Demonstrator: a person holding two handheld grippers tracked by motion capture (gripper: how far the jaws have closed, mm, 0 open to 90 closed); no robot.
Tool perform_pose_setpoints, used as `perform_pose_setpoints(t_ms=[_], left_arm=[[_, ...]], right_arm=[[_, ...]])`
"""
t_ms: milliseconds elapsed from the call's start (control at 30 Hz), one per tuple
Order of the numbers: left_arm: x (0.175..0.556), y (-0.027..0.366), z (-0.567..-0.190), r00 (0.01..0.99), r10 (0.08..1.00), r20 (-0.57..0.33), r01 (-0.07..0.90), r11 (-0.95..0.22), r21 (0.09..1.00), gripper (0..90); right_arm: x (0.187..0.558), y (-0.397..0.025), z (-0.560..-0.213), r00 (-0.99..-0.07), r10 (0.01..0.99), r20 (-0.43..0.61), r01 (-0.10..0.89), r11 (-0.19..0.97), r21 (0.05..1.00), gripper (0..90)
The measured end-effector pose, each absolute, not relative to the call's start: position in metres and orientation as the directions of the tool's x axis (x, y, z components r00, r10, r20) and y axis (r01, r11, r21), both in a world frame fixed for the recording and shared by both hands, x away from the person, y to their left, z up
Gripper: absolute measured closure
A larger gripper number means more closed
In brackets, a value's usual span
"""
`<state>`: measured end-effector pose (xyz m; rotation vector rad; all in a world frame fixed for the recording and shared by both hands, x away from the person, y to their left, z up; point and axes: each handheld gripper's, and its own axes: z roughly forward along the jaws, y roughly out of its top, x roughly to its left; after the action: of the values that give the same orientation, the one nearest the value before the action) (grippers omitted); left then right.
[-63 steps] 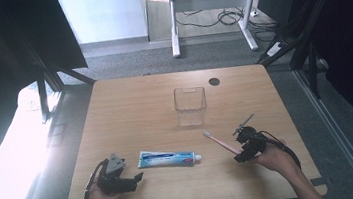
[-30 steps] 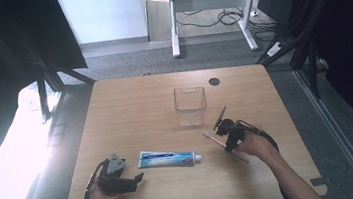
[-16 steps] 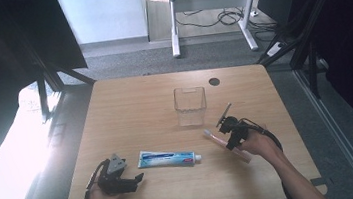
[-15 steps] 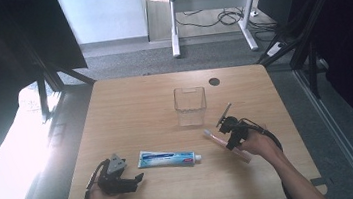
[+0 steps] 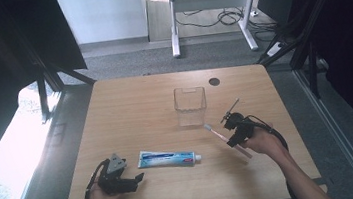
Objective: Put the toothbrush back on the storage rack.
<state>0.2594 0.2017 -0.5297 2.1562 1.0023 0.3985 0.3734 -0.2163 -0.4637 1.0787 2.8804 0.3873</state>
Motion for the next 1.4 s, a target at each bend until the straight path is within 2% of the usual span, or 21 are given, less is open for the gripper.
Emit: perform_pose_setpoints(t_ms=[633, 1400], left_arm=[[0.259, 0.202, -0.528, 0.666, 0.745, -0.041, 0.527, -0.431, 0.732, 13.1], [0.258, 0.200, -0.527, 0.674, 0.738, -0.035, 0.514, -0.433, 0.740, 13.2]], right_arm=[[0.366, -0.228, -0.433, -0.751, 0.657, 0.069, 0.623, 0.669, 0.407, 78.7], [0.385, -0.214, -0.403, -0.735, 0.674, 0.069, 0.589, 0.585, 0.558, 78.8]])
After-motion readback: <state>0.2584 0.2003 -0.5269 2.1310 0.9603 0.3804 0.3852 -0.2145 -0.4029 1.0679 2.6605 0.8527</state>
